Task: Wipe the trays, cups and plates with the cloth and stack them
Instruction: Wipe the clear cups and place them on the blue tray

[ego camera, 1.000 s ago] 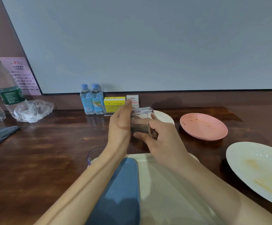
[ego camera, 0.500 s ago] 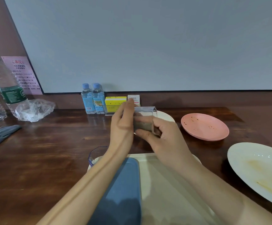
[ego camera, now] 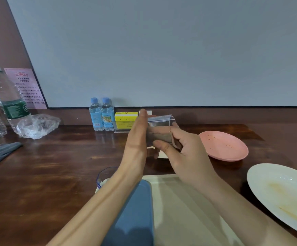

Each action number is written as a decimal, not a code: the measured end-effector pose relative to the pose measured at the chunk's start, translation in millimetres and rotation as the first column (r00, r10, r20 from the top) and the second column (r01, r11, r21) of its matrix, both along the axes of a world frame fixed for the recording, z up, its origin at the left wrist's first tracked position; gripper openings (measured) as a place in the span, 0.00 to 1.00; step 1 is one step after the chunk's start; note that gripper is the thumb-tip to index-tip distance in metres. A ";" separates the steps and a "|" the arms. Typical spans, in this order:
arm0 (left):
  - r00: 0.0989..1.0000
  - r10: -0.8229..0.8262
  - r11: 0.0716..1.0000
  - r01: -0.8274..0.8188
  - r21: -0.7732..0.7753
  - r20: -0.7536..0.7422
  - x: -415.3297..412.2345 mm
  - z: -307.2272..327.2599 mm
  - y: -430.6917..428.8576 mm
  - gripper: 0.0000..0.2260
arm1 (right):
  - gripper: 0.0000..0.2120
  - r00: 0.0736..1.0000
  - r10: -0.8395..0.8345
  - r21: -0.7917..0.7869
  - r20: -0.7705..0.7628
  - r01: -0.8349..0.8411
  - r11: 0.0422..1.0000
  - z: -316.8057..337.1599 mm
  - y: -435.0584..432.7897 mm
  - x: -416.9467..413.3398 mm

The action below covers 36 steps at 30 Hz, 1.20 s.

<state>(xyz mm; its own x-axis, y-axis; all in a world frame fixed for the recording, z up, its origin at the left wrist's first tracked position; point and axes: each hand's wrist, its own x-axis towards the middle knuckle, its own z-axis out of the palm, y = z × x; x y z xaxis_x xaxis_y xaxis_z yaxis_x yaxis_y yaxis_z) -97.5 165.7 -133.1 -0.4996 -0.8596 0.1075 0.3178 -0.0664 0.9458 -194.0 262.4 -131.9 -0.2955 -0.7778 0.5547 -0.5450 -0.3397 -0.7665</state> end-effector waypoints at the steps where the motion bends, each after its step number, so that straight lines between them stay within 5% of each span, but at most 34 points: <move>1: 0.999 0.054 0.996 -0.053 -0.078 0.008 -0.6 -3.0 -2.1 0.31 | 0.14 0.996 0.034 0.038 0.081 -0.037 0.999 1.9 0.9 0.2; 6: 0.989 0.103 0.805 -0.148 -0.574 -0.110 1.2 -27.0 -4.6 0.11 | 0.11 0.827 0.139 0.109 0.544 -0.234 0.966 8.0 5.0 -12.5; 9: 0.995 0.054 0.841 -0.089 -0.534 -0.081 -0.1 -26.8 -5.0 0.17 | 0.11 0.850 0.108 0.097 0.516 -0.183 0.978 9.1 5.6 -13.0; 13: 0.999 0.036 0.975 -0.037 -0.220 -0.007 -5.0 -14.0 -2.4 0.26 | 0.13 0.991 -0.007 0.082 0.137 -0.004 0.997 2.8 1.7 -6.1; 15: 0.996 0.088 0.948 -0.081 -0.308 0.007 -3.9 -20.3 -7.1 0.25 | 0.13 0.975 0.024 0.122 0.219 -0.051 0.991 2.8 1.2 -7.0; 18: 0.993 0.117 0.816 -0.106 -0.568 -0.017 1.5 -30.7 -12.0 0.15 | 0.10 0.829 0.116 0.122 0.548 -0.217 0.969 8.5 2.6 -13.7; 20: 0.995 0.101 0.753 -0.088 -0.652 -0.018 3.4 -31.9 -13.4 0.17 | 0.12 0.761 0.119 0.130 0.638 -0.258 0.957 11.4 3.3 -17.4; 22: 0.993 0.102 0.787 -0.112 -0.606 -0.052 1.7 -31.7 -12.1 0.24 | 0.13 0.748 0.119 0.122 0.652 -0.259 0.958 12.1 1.8 -16.0; 26: 0.978 0.017 0.979 -0.058 -0.194 -0.207 -8.4 -23.3 11.9 0.30 | 0.10 0.699 0.135 0.035 0.703 -0.224 0.974 12.1 0.6 -6.8; 32: 0.971 -0.037 0.983 -0.006 -0.182 -0.236 -4.5 -15.5 16.3 0.27 | 0.16 0.673 0.156 0.057 0.723 -0.283 0.957 23.3 8.2 -11.5; 36: 0.964 -0.043 0.989 0.004 -0.148 -0.262 -4.8 -10.2 11.7 0.25 | 0.11 0.534 0.085 0.101 0.841 -0.311 0.945 33.0 15.5 -22.9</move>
